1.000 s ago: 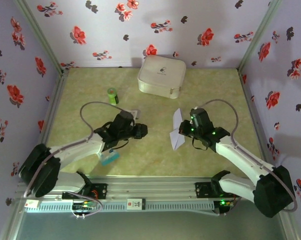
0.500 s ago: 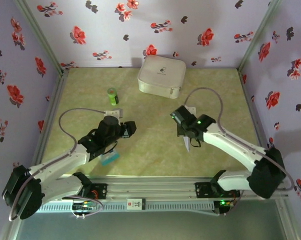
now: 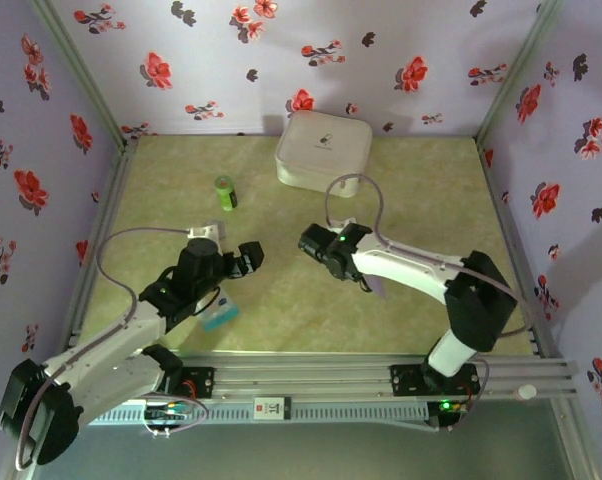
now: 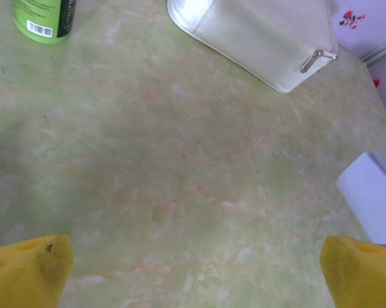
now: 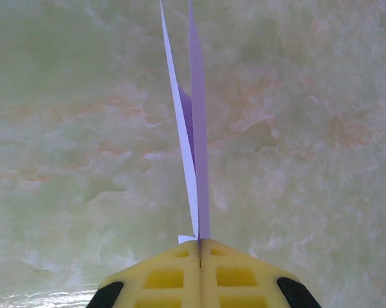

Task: Fold a paper plane with a square sheet of paper (pick it up from the middle)
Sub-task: Turn over the paper at the center of the table.

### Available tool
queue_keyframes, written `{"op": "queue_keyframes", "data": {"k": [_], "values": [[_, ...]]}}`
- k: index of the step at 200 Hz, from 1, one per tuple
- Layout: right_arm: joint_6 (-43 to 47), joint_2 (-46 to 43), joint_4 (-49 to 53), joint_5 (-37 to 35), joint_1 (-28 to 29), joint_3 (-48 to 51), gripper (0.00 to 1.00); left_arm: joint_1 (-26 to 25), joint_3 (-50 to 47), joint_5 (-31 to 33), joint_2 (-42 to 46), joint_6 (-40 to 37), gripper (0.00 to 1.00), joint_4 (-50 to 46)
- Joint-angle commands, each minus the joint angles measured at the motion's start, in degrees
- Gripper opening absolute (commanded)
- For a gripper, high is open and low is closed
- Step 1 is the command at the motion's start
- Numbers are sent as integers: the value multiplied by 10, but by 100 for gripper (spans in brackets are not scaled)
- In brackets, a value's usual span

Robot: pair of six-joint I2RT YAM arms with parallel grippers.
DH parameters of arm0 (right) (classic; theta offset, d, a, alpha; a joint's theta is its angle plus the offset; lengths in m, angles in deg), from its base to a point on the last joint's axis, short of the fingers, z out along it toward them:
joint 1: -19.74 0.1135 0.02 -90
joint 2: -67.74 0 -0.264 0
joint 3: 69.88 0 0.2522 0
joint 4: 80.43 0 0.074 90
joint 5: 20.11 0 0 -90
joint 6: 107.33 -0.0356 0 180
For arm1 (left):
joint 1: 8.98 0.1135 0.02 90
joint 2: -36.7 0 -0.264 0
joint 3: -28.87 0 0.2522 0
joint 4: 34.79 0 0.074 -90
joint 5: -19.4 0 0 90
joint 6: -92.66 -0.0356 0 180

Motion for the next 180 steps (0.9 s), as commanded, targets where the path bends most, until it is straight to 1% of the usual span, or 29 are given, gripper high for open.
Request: {"op": "queue_keyframes", "data": {"k": [1,35,63,120,144,151,153,167,180], "values": [[-4,48,12,-22,18,-32,0,12,-15,-6,24,2,100,-1],[-9,116,4,-9,38,-70,1,27,-19,7,52,8,100,-30],[-9,148,-12,27,44,-91,2,32,-24,21,63,14,100,-34],[-15,148,-107,143,46,-78,11,32,-23,18,60,24,100,-31],[-16,143,-146,180,46,-73,13,33,-24,8,60,24,100,-25],[-13,142,-156,181,45,-72,14,33,-24,5,59,23,100,-25],[-12,142,-158,194,46,-71,14,34,-24,4,59,23,100,-24],[-6,145,-165,209,45,-74,14,34,-23,-3,58,20,100,-22],[4,143,-177,226,45,-73,16,34,-21,-12,55,15,100,-20]]}}
